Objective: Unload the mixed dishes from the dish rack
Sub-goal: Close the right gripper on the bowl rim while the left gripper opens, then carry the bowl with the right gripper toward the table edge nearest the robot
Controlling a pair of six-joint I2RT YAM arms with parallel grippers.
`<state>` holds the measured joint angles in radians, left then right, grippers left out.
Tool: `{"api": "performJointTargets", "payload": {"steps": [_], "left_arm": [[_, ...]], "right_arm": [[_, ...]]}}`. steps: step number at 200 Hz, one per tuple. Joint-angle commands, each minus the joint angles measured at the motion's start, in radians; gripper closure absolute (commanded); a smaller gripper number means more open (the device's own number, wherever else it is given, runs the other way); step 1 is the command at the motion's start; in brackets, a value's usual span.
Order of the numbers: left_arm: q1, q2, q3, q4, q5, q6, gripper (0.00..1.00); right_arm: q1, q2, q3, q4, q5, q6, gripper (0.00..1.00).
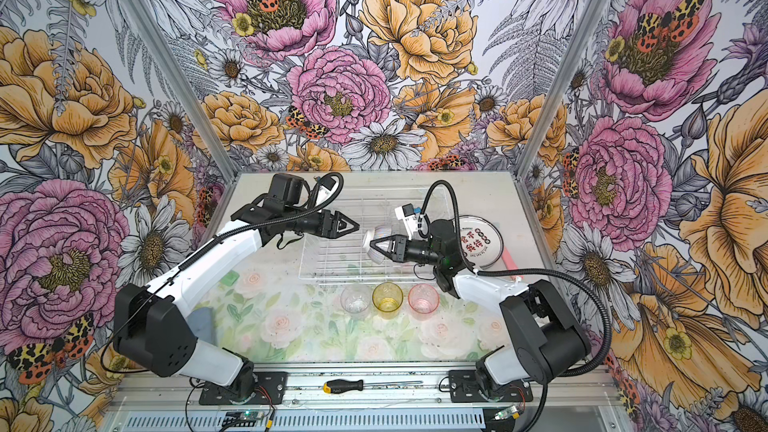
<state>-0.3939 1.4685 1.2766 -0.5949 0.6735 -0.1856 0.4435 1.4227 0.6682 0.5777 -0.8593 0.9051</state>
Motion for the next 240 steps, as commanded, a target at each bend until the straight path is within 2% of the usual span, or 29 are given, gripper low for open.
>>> {"api": "performJointTargets", "payload": {"steps": [1,50,78,105,146,188,240], "left_arm": [[0.012,-0.061,-0.017,0.001,-0.111,-0.009,0.25],[0.036,-0.104,-0.021,-0.051,-0.233,0.005,0.25],[0.064,-0.124,-0.027,-0.058,-0.266,0.001,0.24],[0.09,-0.136,-0.036,-0.073,-0.283,0.0,0.23],[0.111,-0.151,-0.042,-0.09,-0.314,0.003,0.23],[0.131,-0.149,-0.039,-0.094,-0.316,0.005,0.22],[0.18,-0.127,-0.025,-0.094,-0.288,0.011,0.22]], "right_arm": [[0.0,-0.087,0.089,-0.175,0.021,-0.155,1.0],[0.048,-0.155,0.237,-0.63,0.157,-0.417,1.0],[0.085,-0.178,0.283,-0.727,0.19,-0.468,1.0],[0.145,-0.202,0.341,-0.852,0.285,-0.534,1.0],[0.318,-0.203,0.48,-1.056,0.509,-0.654,1.0],[0.539,-0.088,0.661,-1.283,0.748,-0.784,1.0],[0.785,0.072,0.799,-1.388,0.913,-0.961,1.0]]}}
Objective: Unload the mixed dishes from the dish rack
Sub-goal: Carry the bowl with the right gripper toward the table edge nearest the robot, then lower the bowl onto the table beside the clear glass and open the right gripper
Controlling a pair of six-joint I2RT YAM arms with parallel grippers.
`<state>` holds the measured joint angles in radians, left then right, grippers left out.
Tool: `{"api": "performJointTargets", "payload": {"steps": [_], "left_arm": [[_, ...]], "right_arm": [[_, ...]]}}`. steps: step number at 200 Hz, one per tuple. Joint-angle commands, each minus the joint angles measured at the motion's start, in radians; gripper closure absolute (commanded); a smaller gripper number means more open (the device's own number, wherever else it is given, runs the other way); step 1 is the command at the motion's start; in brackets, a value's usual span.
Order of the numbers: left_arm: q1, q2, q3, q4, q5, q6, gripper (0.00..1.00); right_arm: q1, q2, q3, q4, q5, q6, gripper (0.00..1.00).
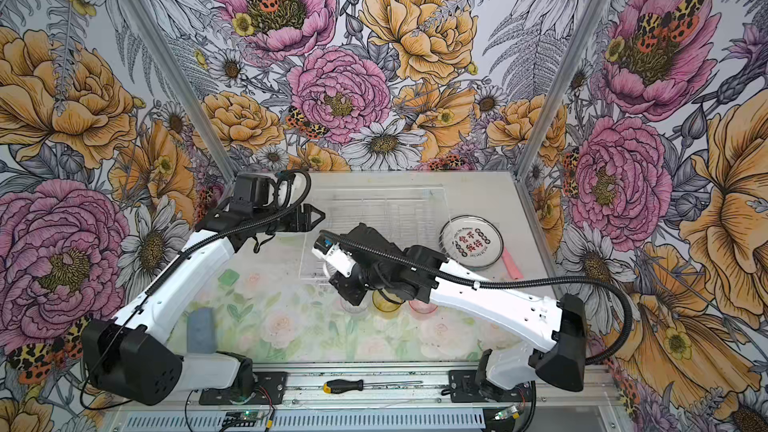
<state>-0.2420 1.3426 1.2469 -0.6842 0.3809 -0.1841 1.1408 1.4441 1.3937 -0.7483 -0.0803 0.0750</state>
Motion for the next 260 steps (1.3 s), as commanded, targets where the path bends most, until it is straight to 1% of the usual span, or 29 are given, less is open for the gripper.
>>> {"api": "performJointTargets", "payload": {"steps": [1,19,31,84,114,175,228,260], "left_arm": [[0.03,-0.001,0.005,-0.005,0.005,0.01,0.22],[0.043,0.009,0.009,-0.004,0.014,0.01,0.22],[0.047,0.014,0.014,-0.003,0.015,0.01,0.22],[0.053,0.023,0.031,-0.003,0.015,0.008,0.22],[0.059,0.018,0.042,-0.003,0.016,0.005,0.22],[0.072,0.008,0.045,0.007,0.029,0.0,0.21],[0.081,0.01,0.038,0.025,0.045,-0.002,0.21],[0.087,0.012,0.034,0.03,0.056,0.0,0.21]], "right_arm": [[0.092,0.053,0.075,-0.063,0.138,-0.135,1.0],[0.182,0.101,0.122,-0.09,0.222,-0.21,1.0],[0.223,0.13,0.151,-0.107,0.251,-0.245,1.0],[0.291,0.268,0.228,-0.143,0.212,-0.32,1.0],[0.309,0.352,0.269,-0.175,0.239,-0.351,1.0],[0.314,0.481,0.313,-0.215,0.343,-0.394,1.0],[0.312,0.59,0.324,-0.233,0.462,-0.431,1.0],[0.303,0.635,0.331,-0.236,0.484,-0.442,1.0]]}}
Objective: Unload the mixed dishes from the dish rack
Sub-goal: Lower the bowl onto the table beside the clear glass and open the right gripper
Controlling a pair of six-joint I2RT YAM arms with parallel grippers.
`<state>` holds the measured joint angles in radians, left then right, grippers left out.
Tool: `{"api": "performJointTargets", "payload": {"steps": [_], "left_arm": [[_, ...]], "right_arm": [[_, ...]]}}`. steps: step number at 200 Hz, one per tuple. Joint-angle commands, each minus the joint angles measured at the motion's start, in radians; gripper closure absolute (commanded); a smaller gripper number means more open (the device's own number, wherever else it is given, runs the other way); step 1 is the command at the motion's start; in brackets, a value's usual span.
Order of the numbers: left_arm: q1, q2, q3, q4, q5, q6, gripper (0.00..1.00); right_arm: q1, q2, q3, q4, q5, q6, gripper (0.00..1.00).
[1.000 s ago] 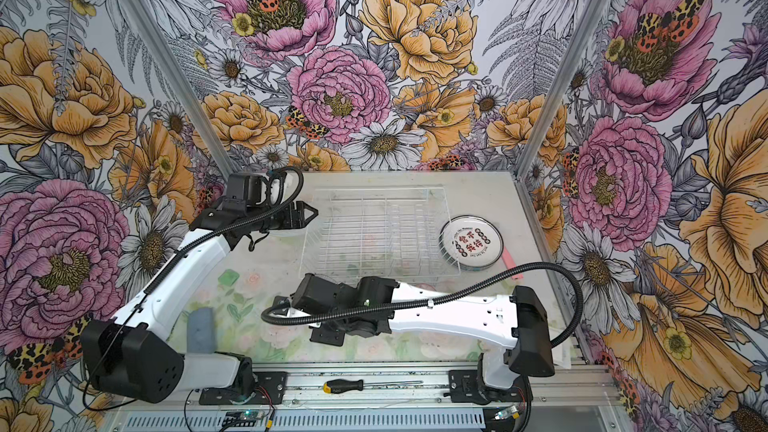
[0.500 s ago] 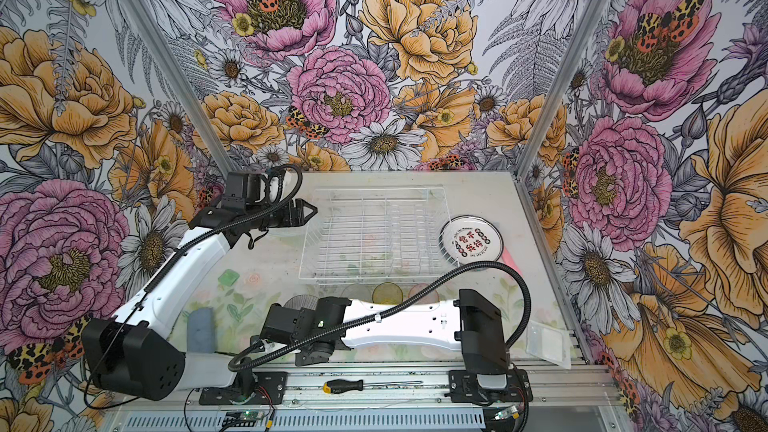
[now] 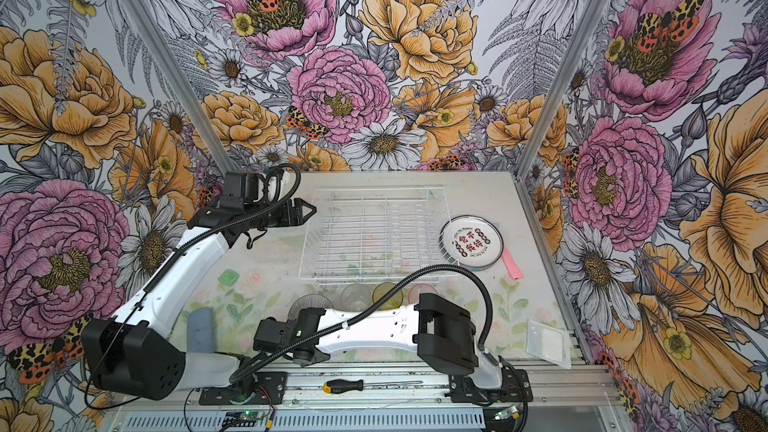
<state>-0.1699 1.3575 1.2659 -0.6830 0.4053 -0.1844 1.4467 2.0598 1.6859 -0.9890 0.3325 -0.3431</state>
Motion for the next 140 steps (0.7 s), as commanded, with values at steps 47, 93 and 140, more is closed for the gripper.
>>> {"api": "performJointTargets", "payload": {"steps": [47,93,140], "left_arm": [[0.017,0.002,0.005,0.036,0.04,0.0,0.2],[0.02,0.007,0.0,0.047,0.05,-0.004,0.21],[0.021,0.012,0.001,0.053,0.058,-0.005,0.2]], "right_arm": [[-0.022,0.058,0.042,0.005,0.092,-0.031,1.0],[-0.035,0.087,0.044,0.005,0.106,-0.041,1.0],[-0.041,0.116,0.042,0.004,0.15,-0.056,1.0]]}}
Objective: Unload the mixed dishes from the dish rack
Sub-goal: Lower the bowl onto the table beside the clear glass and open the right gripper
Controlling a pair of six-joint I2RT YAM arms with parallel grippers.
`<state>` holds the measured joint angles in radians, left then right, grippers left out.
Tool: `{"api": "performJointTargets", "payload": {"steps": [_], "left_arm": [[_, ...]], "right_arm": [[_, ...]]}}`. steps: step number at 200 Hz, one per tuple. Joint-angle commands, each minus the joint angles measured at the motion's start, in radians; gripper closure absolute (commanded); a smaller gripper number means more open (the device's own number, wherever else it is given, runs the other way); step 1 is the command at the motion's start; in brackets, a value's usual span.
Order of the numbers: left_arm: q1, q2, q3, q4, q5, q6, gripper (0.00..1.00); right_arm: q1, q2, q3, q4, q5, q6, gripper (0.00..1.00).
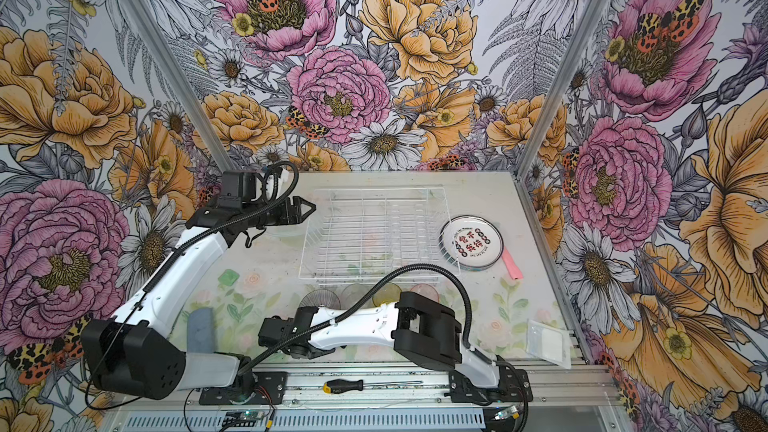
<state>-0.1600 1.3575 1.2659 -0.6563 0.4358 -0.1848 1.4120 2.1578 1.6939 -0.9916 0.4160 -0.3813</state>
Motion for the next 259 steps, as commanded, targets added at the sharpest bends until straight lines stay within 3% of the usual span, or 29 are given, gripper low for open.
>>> {"api": "performJointTargets", "payload": {"steps": [1,200,259], "left_arm": [[0.012,0.012,0.001,0.025,0.027,-0.005,0.2],[0.014,0.015,-0.006,0.029,0.039,-0.002,0.2],[0.014,0.019,-0.005,0.029,0.038,-0.002,0.19]], "right_arm": [[-0.007,0.018,0.035,0.008,0.068,-0.017,1.0],[-0.037,0.075,0.076,0.016,0.087,-0.025,1.0],[-0.039,0.077,0.075,0.017,0.087,-0.018,0.85]]}}
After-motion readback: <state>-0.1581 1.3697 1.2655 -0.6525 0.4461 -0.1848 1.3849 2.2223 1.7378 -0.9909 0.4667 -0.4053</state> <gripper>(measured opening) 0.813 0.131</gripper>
